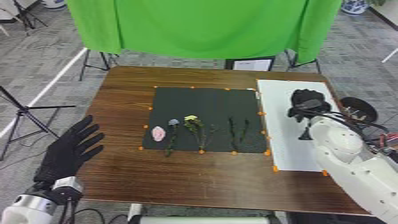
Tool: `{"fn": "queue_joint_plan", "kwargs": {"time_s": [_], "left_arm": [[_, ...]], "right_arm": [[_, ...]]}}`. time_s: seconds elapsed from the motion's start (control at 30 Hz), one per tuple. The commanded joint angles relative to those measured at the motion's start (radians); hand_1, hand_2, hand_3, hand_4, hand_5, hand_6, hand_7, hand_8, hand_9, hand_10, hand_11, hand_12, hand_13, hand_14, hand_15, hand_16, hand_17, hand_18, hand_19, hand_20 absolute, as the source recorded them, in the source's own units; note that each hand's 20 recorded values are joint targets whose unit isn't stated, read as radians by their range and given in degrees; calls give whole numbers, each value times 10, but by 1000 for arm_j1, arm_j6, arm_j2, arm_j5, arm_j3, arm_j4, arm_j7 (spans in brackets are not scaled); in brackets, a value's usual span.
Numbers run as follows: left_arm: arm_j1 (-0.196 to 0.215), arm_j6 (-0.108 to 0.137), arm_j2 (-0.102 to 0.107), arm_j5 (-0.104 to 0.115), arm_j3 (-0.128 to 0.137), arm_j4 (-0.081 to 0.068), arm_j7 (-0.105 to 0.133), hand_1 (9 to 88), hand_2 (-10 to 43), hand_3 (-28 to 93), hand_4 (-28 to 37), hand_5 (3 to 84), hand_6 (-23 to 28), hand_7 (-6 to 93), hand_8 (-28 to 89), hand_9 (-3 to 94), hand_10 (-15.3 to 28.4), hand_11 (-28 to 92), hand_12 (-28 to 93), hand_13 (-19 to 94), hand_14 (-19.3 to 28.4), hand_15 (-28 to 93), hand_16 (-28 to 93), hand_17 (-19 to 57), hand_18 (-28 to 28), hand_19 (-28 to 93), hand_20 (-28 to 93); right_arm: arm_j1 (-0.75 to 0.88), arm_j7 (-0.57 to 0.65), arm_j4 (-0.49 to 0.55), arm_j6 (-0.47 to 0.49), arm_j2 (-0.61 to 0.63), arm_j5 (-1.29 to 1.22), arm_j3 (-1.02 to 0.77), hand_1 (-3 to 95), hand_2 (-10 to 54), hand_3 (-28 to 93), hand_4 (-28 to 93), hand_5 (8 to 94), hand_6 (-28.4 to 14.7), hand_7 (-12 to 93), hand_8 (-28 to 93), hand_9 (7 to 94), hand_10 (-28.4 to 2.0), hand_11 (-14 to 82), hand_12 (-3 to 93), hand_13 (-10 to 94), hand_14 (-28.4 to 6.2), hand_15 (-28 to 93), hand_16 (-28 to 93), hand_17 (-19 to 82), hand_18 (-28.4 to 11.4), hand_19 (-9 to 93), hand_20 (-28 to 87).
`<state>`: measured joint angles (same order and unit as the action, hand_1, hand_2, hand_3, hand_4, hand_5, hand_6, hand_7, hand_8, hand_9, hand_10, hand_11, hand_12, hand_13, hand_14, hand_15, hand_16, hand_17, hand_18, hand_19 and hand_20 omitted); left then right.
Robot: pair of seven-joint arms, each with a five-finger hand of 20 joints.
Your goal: Arrange flowers
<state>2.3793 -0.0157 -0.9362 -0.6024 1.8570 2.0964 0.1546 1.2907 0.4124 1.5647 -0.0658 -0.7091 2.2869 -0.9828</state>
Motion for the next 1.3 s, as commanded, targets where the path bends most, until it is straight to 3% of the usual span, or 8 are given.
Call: {"fn": "queue_joint_plan", "kwargs": {"time_s": [0.03, 0.27, 0.7, 0.93, 1.3], "left_arm": [[2, -7, -6, 5, -4, -1, -11, 240, -34, 696, -282, 239, 28, 174, -99, 207, 100, 136, 198, 141, 138, 208, 45, -120, 197, 316, 99], [7, -1, -9, 6, -5, 3, -11, 240, -33, 695, -282, 239, 28, 174, -99, 207, 100, 136, 198, 141, 138, 208, 44, -120, 197, 316, 99], [-6, 0, -10, 6, -22, -3, -12, 240, -34, 696, -283, 239, 28, 175, -100, 207, 101, 136, 198, 141, 138, 208, 45, -120, 197, 317, 99], [-23, -6, -6, 6, -34, -11, -17, 240, -34, 696, -283, 239, 28, 174, -100, 207, 101, 136, 198, 140, 139, 209, 44, -120, 197, 316, 99], [-25, -9, 0, 7, -35, -13, -22, 239, -34, 697, -283, 239, 28, 174, -99, 206, 100, 135, 197, 140, 139, 207, 44, -120, 197, 316, 99]], "right_arm": [[-52, -70, 151, -60, -68, -22, 35, 481, -95, 867, -283, 685, 26, 530, 7, 887, -33, 168, 498, 729, -40, 763, 335, 362, -188, 887, 538], [-104, -130, 197, -7, -161, -30, 134, 480, -95, 866, -283, 686, 26, 528, 10, 888, -33, 166, 500, 730, -39, 763, 338, 363, -189, 890, 537], [-194, -101, 69, 19, -322, 19, 295, 470, -95, 875, -272, 689, 24, 523, 18, 890, -36, 164, 501, 731, -42, 766, 342, 363, -192, 897, 538], [-205, -66, 11, 0, -350, 32, 325, 469, -95, 874, -268, 686, 23, 524, 22, 889, -37, 164, 502, 730, -41, 767, 344, 362, -192, 899, 537], [-203, -26, -20, -23, -367, 51, 335, 425, -95, 857, -270, 653, 20, 518, 29, 863, -45, 155, 490, 716, -47, 775, 349, 351, -194, 905, 540]]}}
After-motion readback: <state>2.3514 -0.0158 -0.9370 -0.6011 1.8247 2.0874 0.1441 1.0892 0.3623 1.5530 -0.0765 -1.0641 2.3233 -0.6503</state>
